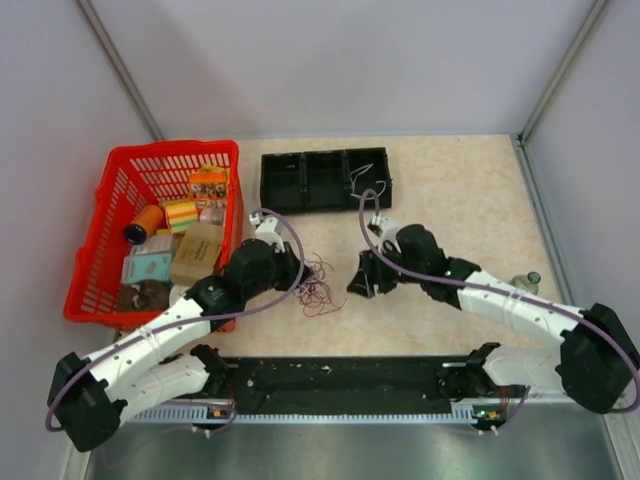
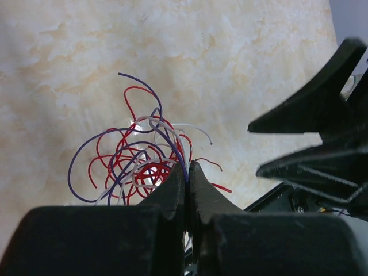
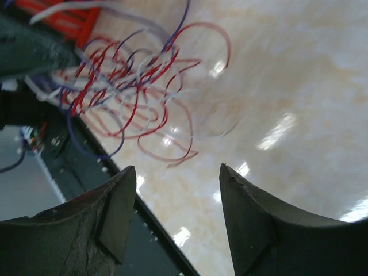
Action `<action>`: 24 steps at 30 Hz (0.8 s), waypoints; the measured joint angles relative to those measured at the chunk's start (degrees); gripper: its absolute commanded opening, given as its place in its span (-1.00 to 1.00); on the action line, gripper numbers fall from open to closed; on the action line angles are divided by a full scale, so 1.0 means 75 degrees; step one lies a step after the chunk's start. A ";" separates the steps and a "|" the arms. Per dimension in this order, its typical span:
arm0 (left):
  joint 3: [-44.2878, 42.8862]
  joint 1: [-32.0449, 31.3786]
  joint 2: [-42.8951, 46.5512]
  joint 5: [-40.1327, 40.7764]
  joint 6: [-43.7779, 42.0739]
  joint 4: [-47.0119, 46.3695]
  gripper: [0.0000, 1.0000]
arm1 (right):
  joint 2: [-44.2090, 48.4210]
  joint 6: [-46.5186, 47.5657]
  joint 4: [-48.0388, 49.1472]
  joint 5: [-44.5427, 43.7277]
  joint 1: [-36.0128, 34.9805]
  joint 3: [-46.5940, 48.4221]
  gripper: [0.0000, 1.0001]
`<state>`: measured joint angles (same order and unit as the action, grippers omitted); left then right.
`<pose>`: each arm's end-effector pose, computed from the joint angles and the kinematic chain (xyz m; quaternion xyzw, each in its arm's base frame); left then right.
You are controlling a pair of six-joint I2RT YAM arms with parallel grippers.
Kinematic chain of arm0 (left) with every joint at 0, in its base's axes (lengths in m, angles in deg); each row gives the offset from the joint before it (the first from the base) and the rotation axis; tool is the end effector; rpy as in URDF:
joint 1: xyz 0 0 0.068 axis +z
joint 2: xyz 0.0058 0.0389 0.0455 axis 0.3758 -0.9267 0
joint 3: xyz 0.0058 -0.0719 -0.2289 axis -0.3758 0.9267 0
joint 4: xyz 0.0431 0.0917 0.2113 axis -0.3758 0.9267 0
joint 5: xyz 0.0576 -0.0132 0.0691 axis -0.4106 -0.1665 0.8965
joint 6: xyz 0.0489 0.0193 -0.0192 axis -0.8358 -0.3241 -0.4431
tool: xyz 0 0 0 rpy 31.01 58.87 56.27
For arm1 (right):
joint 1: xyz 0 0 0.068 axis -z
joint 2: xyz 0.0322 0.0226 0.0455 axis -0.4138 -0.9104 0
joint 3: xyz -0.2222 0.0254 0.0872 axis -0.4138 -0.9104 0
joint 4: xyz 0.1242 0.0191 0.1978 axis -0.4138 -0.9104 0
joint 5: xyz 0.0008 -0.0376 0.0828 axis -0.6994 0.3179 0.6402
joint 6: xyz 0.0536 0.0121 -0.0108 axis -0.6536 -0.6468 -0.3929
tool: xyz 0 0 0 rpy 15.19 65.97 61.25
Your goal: Untangle the cables
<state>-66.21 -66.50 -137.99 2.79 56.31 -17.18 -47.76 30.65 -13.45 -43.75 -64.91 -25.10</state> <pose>0.1481 -0.1432 0.2401 0.0286 0.8579 -0.3314 0.3915 0.1845 0.1709 0.2218 -0.2028 0.8619 0.3352 0.3220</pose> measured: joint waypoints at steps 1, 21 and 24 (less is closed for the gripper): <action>0.0117 0.0181 0.0058 -0.0204 0.0058 -0.0061 -0.93 | 0.0245 -0.0146 0.0289 0.0356 -0.0154 -0.0428 0.18; 0.0536 0.0618 -0.0262 -0.1696 0.0405 -0.0536 -0.13 | -0.0437 -0.2168 0.1749 0.0006 -0.0743 -0.1134 0.12; 0.0210 0.0618 -0.0985 -0.1848 0.0271 -0.0358 -0.27 | -0.0437 -0.2448 0.1603 -0.0038 -0.0976 -0.1134 0.08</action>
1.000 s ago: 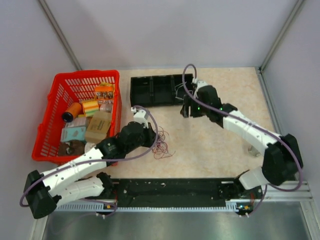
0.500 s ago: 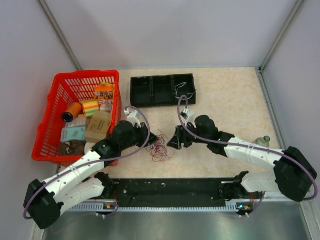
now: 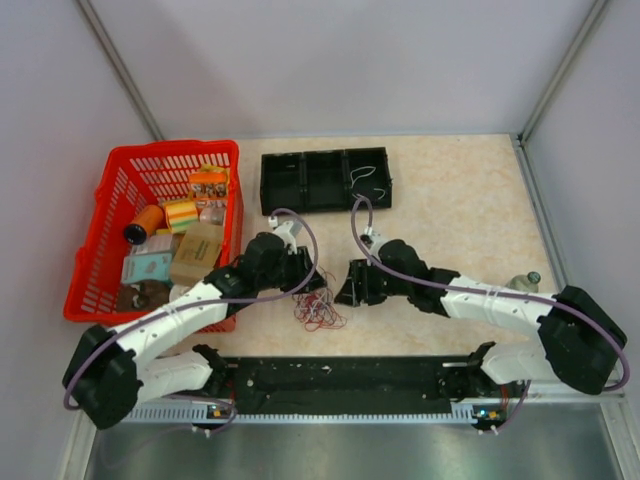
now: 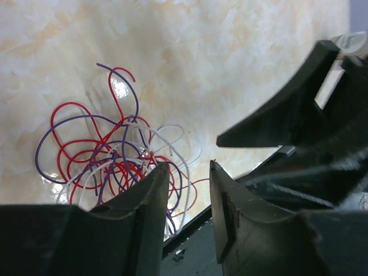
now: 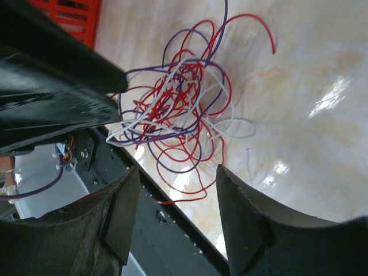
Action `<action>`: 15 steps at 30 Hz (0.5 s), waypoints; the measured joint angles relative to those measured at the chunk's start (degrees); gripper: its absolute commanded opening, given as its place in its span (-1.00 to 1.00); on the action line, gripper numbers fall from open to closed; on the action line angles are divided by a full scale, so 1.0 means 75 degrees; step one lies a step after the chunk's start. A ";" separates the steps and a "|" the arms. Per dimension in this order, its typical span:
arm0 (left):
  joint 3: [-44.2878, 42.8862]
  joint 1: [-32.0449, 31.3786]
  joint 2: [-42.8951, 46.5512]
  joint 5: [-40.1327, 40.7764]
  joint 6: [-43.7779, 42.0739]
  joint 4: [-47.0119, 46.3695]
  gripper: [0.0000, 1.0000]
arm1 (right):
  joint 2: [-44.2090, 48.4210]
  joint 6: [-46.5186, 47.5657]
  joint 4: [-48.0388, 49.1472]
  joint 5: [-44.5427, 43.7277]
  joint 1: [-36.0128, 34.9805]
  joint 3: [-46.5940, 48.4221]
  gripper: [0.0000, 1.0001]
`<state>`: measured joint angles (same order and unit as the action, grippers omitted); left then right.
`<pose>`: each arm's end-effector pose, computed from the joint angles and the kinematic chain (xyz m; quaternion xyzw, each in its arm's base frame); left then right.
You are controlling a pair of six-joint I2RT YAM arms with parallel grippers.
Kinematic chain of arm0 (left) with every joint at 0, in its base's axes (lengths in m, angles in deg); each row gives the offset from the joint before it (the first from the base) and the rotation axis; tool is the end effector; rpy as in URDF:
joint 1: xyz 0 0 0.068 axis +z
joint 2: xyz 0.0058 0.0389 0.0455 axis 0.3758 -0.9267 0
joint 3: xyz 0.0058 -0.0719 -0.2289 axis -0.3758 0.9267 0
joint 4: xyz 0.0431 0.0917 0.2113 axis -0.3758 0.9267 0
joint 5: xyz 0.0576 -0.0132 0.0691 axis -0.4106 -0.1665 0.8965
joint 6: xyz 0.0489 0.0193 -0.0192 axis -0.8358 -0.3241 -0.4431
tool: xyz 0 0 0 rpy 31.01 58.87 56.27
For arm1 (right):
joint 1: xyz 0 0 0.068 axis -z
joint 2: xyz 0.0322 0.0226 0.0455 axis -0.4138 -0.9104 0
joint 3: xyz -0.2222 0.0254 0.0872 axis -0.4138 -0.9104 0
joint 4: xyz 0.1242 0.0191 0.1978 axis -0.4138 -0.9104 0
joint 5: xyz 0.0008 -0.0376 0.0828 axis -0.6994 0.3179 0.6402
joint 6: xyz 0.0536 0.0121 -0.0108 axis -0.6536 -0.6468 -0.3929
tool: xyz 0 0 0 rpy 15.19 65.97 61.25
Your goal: Untangle the cables
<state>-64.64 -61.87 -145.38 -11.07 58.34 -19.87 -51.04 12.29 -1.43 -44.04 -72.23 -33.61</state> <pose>0.1642 -0.1471 0.2113 0.0354 0.8811 -0.3706 0.2916 0.1611 0.1926 0.1822 -0.1180 0.8769 0.3980 0.2424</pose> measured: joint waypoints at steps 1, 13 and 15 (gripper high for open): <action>-0.0076 -0.0003 -0.0216 -0.0055 -0.0009 0.0047 -0.27 | -0.0006 -0.0070 -0.0038 -0.0035 -0.0111 0.0000 0.05; 0.0358 -0.0146 -0.0061 -0.0239 0.0090 0.0128 0.12 | -0.0058 -0.0498 0.0195 -0.0277 -0.0350 -0.0286 0.02; 0.0379 -0.0172 0.0268 -0.0219 0.0090 0.0192 0.15 | -0.0157 -0.0758 0.0600 -0.0076 -0.0358 -0.0289 -0.03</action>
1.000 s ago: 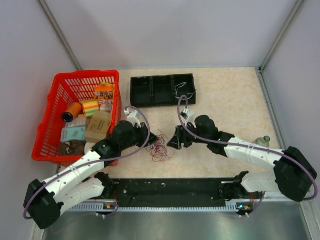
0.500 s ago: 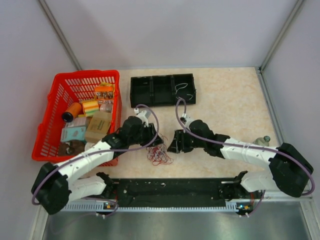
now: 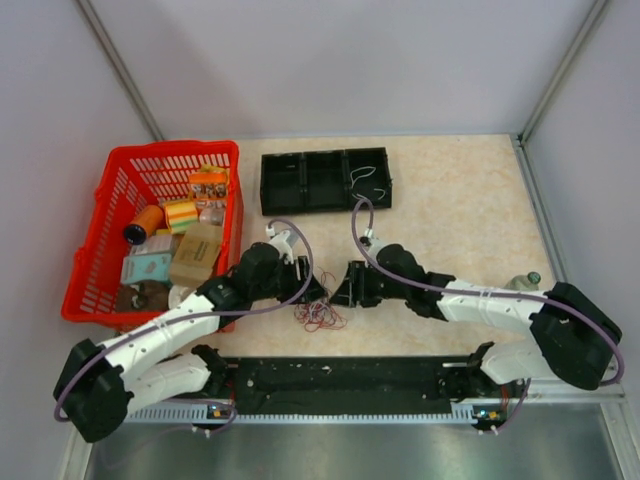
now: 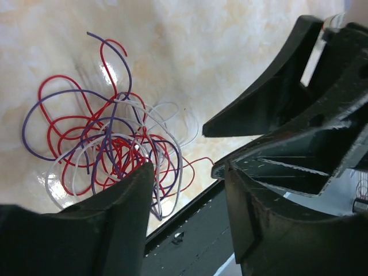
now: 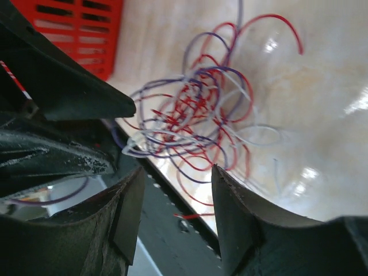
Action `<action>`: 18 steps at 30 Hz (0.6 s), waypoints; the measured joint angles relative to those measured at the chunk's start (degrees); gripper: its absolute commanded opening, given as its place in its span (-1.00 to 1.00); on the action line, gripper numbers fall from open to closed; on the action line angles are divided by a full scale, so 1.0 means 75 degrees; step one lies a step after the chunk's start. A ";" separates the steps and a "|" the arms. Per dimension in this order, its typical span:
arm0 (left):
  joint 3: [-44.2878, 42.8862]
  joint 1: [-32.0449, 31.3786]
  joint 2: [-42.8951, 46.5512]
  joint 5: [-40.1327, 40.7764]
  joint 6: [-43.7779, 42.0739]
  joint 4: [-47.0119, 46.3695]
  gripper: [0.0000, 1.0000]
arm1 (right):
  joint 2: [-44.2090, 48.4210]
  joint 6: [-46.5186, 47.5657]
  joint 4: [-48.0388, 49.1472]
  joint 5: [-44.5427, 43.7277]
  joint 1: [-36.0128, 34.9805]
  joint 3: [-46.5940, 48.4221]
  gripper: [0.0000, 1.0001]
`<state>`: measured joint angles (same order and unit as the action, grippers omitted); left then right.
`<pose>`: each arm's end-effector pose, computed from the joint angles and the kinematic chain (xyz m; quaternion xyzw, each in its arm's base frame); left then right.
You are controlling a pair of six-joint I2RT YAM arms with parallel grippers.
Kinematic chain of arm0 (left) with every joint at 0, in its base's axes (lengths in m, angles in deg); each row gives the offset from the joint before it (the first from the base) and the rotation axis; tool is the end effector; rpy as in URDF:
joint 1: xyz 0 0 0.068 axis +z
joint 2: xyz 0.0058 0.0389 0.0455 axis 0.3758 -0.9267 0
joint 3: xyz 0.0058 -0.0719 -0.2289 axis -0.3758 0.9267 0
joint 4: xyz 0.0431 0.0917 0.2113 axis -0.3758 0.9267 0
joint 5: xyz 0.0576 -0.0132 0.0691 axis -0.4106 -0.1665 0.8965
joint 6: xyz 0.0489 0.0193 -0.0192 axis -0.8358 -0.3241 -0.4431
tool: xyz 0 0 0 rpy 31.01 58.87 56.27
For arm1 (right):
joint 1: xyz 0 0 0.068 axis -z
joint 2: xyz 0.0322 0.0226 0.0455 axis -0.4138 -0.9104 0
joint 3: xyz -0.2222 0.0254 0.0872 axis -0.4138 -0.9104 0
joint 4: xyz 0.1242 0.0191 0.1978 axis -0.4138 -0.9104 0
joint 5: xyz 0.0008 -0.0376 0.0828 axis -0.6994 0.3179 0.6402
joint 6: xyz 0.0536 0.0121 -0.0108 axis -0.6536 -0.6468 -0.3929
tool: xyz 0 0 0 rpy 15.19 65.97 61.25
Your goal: Untangle the cables
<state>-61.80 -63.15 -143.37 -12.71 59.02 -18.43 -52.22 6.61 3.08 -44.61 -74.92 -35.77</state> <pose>0.1524 -0.1448 0.2006 0.0444 0.8885 -0.3737 0.2625 0.1525 0.2001 0.1735 -0.0938 0.8756 0.4182 0.2227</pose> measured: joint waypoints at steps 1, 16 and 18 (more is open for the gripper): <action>0.0000 -0.0003 0.0175 0.0052 -0.0003 0.0038 0.15 | -0.0064 -0.0187 0.0283 0.0076 -0.0006 0.0000 -0.03; 0.0047 -0.0017 0.1617 0.0836 -0.0102 0.0615 -0.14 | -0.1387 -0.2602 0.2401 0.0414 -0.0117 0.0020 -0.35; 0.0067 -0.0017 0.1562 0.0833 -0.0108 0.0612 -0.12 | -0.1399 -0.2774 0.2597 0.0373 -0.0117 0.0020 -0.42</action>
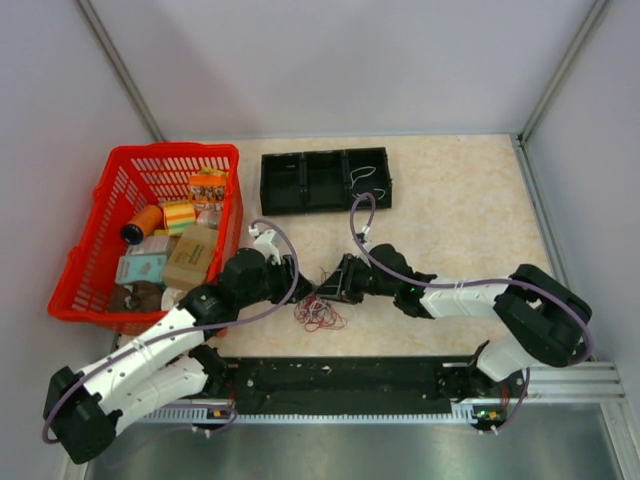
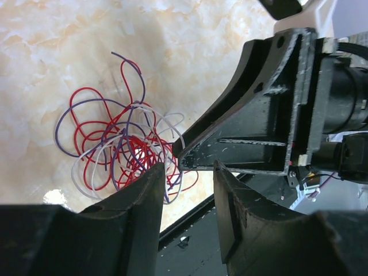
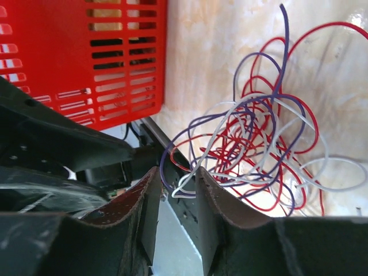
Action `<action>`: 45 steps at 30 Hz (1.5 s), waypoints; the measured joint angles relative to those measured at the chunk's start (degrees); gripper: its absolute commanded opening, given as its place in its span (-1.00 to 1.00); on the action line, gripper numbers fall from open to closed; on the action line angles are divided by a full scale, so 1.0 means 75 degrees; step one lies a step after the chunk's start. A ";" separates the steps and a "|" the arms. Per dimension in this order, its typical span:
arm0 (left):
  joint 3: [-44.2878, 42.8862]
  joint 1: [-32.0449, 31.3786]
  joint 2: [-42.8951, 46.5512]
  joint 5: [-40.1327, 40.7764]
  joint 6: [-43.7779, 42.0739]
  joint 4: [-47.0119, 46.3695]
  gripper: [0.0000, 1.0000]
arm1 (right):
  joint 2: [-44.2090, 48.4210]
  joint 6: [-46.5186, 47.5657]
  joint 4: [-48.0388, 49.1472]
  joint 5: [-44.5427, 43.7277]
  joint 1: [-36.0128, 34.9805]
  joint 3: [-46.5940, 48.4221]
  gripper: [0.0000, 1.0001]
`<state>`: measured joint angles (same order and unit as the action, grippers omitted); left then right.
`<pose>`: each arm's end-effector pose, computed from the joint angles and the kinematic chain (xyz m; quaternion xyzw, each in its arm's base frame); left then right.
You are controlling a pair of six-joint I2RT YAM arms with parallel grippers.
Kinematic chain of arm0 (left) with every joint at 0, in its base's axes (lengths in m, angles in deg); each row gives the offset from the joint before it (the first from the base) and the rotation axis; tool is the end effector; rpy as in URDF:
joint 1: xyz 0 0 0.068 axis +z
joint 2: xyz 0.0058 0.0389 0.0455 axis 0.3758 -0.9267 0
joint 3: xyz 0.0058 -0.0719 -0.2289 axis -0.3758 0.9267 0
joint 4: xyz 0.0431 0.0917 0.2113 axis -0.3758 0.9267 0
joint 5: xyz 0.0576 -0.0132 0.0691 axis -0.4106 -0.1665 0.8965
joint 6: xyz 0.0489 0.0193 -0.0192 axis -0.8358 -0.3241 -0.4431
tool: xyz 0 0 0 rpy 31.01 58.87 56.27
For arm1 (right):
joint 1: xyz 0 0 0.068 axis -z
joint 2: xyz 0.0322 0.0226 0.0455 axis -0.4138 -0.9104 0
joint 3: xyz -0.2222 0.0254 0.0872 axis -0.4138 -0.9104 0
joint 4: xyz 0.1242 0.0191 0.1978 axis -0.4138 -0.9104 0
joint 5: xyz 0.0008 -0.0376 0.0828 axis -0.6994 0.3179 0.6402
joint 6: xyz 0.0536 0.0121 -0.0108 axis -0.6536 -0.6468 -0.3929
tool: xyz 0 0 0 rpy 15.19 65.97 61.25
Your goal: Untangle the cables
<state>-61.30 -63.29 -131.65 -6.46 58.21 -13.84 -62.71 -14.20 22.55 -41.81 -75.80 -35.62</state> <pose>0.1355 -0.1252 0.2262 0.0307 0.8652 -0.3693 0.3378 0.1661 0.2262 0.1619 0.0319 0.8396 0.5177 0.1610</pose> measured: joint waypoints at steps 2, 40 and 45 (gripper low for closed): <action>0.0029 0.0000 -0.0111 -0.0003 -0.0017 -0.0009 -0.03 | -0.0050 -0.0122 0.0207 -0.0035 0.0000 0.0000 -0.43; 0.0347 -0.0160 -0.2745 -0.0009 0.0157 -0.1005 -0.49 | 0.1297 -0.0038 0.0152 -0.0160 0.0073 -0.0082 -1.00; 0.0280 -0.0160 -0.2987 0.0498 0.0216 -0.0912 -0.73 | 0.3401 0.1160 -0.2334 -0.0927 0.0117 0.1559 -1.00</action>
<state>-59.20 -64.49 -154.05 -2.72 59.83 -20.68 -37.21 -5.50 5.04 -48.76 -74.92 -23.92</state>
